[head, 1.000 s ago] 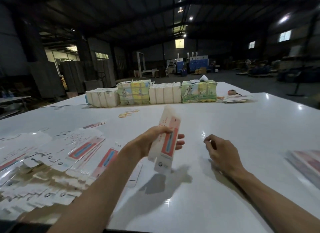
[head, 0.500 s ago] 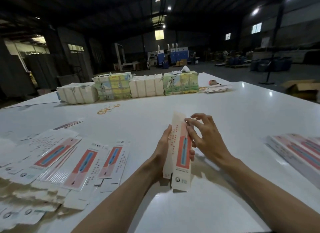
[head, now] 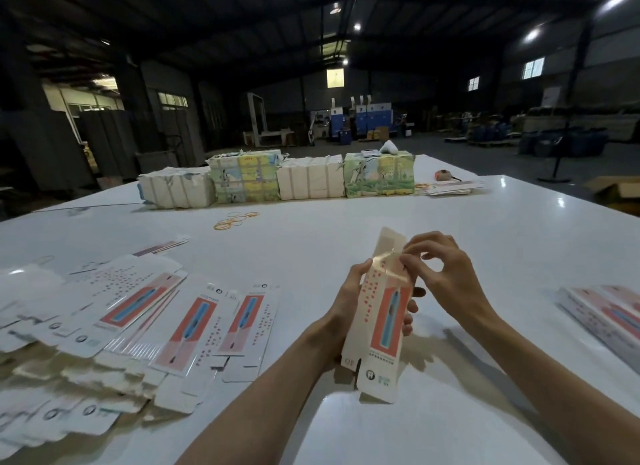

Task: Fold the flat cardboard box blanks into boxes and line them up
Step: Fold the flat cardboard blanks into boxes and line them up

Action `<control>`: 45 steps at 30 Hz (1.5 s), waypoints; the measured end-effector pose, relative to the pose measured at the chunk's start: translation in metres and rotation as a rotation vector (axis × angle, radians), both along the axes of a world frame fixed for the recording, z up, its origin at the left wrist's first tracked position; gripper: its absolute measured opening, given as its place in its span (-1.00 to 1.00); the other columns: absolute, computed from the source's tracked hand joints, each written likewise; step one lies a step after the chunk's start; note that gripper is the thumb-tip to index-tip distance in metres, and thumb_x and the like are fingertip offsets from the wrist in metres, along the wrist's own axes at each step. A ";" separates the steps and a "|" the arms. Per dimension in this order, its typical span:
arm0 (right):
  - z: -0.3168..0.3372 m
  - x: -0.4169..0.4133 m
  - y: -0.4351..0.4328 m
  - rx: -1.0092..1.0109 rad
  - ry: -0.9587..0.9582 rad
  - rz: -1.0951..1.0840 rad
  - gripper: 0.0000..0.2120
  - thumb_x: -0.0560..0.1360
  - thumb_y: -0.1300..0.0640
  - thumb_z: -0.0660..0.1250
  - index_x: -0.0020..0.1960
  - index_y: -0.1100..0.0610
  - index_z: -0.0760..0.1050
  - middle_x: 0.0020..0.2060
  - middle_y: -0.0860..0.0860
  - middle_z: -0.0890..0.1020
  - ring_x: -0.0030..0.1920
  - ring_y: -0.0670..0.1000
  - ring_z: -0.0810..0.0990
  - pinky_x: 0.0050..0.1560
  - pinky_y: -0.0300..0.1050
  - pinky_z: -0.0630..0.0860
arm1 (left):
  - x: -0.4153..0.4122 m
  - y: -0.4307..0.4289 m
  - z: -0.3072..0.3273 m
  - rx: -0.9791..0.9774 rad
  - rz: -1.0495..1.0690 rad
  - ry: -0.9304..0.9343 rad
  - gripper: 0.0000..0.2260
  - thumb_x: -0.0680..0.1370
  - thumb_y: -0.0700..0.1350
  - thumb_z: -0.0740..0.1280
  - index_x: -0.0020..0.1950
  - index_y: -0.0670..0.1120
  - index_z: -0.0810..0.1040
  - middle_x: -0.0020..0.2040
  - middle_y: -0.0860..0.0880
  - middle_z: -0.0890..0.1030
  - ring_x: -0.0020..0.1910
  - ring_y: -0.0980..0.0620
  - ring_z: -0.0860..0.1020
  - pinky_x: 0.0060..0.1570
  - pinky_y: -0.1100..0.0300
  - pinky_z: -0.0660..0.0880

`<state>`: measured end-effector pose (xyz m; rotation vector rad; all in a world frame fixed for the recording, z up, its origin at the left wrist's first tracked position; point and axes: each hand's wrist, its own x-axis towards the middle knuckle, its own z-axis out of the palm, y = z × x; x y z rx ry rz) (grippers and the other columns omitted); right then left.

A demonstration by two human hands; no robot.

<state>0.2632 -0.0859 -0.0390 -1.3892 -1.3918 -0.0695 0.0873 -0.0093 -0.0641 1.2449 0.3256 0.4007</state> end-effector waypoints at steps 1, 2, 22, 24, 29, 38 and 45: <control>0.002 0.000 -0.001 -0.029 0.059 0.026 -0.94 0.57 0.16 0.48 -0.08 0.05 0.68 0.11 -0.18 0.56 0.17 -0.04 0.54 0.15 -0.10 0.56 | 0.001 0.001 0.000 -0.015 -0.027 -0.008 -0.27 0.63 0.42 0.09 0.32 -0.17 0.65 0.09 -0.22 0.66 -0.07 -0.11 0.66 0.03 0.03 0.62; 0.005 0.001 -0.003 -0.058 0.127 0.055 -0.93 0.58 0.14 0.48 -0.09 0.06 0.68 0.17 -0.18 0.53 0.20 -0.01 0.54 0.16 -0.08 0.55 | 0.001 0.001 0.001 -0.030 -0.059 -0.010 -0.25 0.63 0.42 0.10 0.33 -0.20 0.63 0.07 -0.21 0.65 -0.08 -0.10 0.64 0.02 0.05 0.61; -0.002 -0.017 -0.011 -0.108 0.573 0.415 -0.59 0.55 0.00 0.41 0.36 0.07 0.48 0.20 0.06 0.69 0.23 0.13 0.68 0.30 0.13 0.60 | -0.003 -0.012 0.017 -0.205 0.068 -0.111 -0.45 0.65 0.38 0.10 0.10 -0.13 0.47 -0.23 -0.07 0.50 -0.34 0.06 0.49 -0.27 0.23 0.51; -0.008 -0.022 -0.012 -0.131 0.489 0.420 -0.64 0.61 -0.02 0.36 0.37 0.03 0.45 0.03 0.08 0.74 0.07 0.16 0.73 0.07 -0.01 0.68 | -0.001 -0.011 0.012 -0.137 0.105 -0.120 -0.38 0.67 0.39 0.05 0.16 -0.14 0.55 -0.15 -0.12 0.59 -0.25 0.00 0.59 -0.17 0.15 0.59; -0.011 -0.024 -0.012 -0.104 0.459 0.364 -0.58 0.65 -0.03 0.36 0.46 -0.11 0.34 0.09 -0.05 0.75 0.09 0.06 0.74 -0.03 -0.13 0.69 | 0.003 -0.018 0.011 0.057 0.288 -0.052 -0.46 0.65 0.39 0.07 0.40 0.06 0.47 0.03 -0.19 0.71 -0.10 -0.19 0.74 -0.11 0.00 0.68; -0.008 -0.025 -0.009 -0.116 0.439 0.298 -0.52 0.54 -0.11 0.43 0.42 -0.18 0.40 -0.02 -0.09 0.75 0.03 0.00 0.76 -0.18 -0.19 0.68 | 0.012 -0.015 0.003 0.299 0.416 -0.142 -0.60 0.64 0.37 0.17 0.48 0.56 0.23 0.36 0.17 0.57 0.17 -0.05 0.72 -0.02 -0.04 0.71; -0.007 -0.025 -0.009 -0.163 0.408 0.269 -0.42 0.47 -0.24 0.48 0.43 -0.32 0.36 -0.01 -0.07 0.71 0.05 0.01 0.74 -0.11 -0.07 0.73 | 0.012 -0.015 0.001 0.561 0.365 -0.066 -0.05 0.39 0.10 0.58 0.55 0.45 0.01 0.47 0.23 0.34 0.33 0.02 0.58 0.18 0.09 0.66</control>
